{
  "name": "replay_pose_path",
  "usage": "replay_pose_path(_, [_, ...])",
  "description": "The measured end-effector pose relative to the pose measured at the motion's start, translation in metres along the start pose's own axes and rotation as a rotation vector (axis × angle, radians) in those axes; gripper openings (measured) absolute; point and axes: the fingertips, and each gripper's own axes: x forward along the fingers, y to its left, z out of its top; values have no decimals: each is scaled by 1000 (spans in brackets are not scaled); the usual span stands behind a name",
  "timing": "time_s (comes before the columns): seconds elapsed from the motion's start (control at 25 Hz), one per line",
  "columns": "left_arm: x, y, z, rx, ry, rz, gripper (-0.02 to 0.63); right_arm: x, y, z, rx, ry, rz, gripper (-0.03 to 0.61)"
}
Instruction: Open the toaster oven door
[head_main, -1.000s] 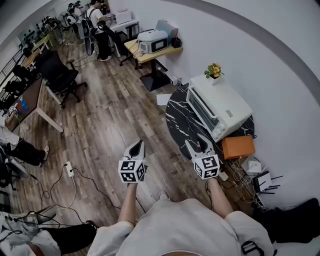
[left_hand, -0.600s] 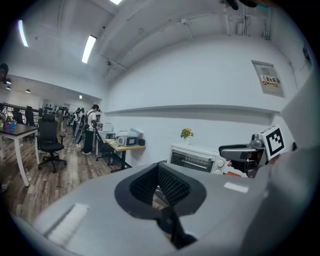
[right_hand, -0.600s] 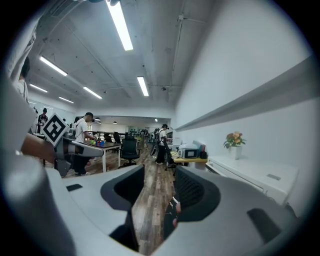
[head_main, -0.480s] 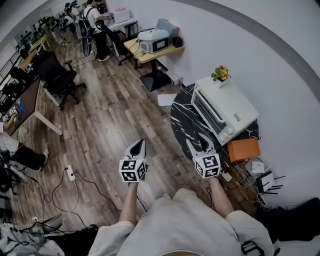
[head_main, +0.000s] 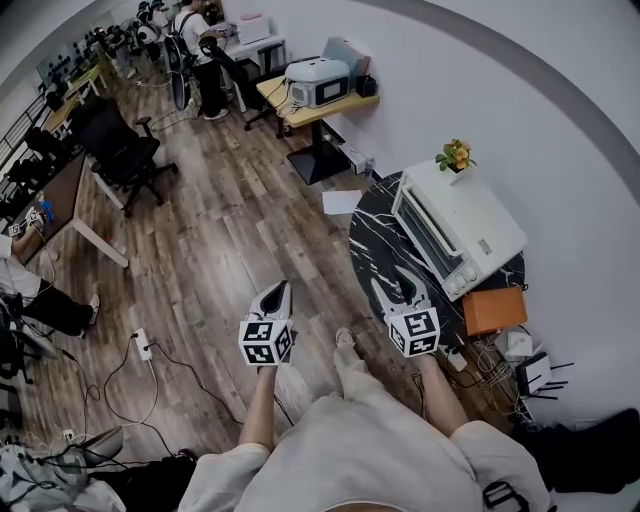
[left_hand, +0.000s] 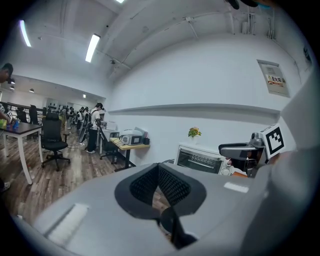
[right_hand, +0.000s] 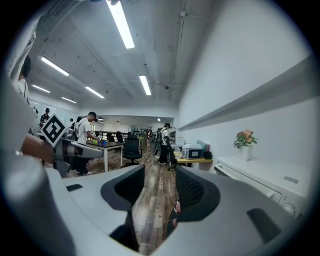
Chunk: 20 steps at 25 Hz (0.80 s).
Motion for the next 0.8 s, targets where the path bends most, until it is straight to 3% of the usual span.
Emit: replay_pose_path(0.8, [134, 55, 43, 5, 27, 13, 11, 134, -79, 19, 20, -11, 22, 196])
